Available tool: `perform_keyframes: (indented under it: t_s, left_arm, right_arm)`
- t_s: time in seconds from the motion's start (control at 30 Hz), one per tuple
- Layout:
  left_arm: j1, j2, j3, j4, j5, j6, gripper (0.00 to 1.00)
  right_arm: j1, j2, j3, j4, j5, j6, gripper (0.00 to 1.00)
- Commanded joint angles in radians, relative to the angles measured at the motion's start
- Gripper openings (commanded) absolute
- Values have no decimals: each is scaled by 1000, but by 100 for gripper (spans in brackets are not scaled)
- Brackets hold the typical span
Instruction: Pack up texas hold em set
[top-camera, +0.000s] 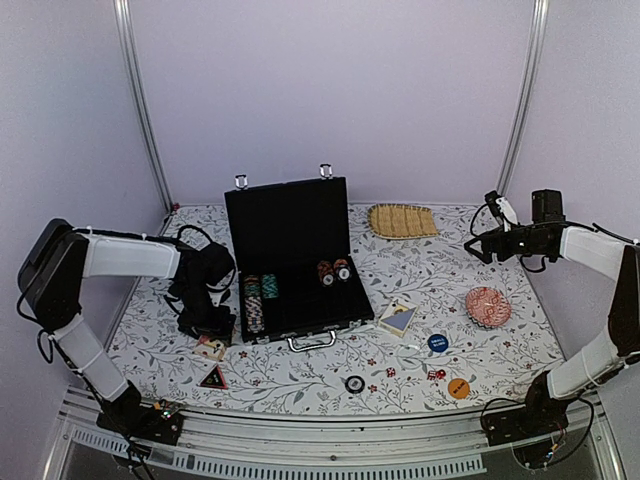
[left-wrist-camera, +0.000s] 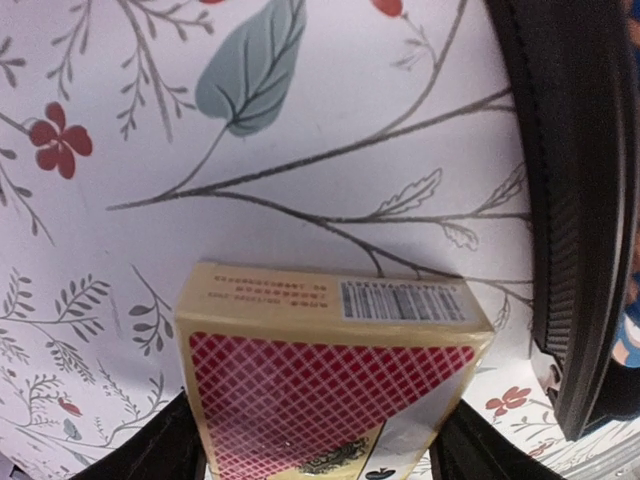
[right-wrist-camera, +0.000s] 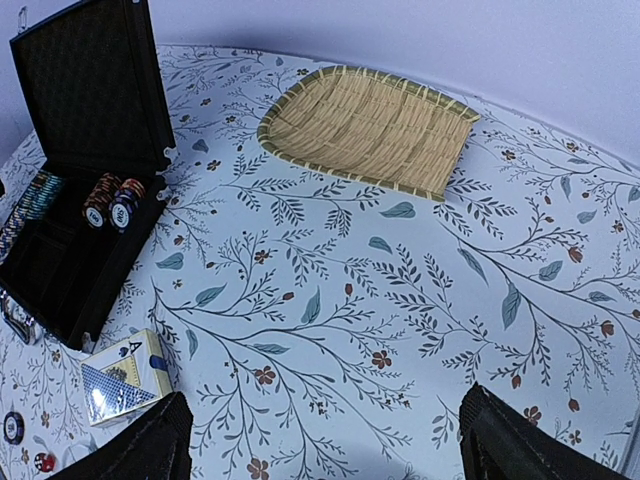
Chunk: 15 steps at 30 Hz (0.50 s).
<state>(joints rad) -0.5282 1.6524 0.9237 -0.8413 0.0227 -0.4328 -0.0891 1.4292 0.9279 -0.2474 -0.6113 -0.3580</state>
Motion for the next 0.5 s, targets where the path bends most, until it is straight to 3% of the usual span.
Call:
perform_keyframes:
  t_s: [0.0, 0.23, 0.47]
  left_arm:
    - [-4, 15, 18, -47, 20, 11, 74]
    - [-4, 26, 56, -99, 0, 29, 66]
    - [-8, -62, 230, -216, -53, 62, 63]
  right_arm:
    - [9, 10, 20, -12, -2, -13, 93]
    - [12, 8, 18, -15, 0, -19, 93]
    - [14, 7, 17, -16, -4, -30, 93]
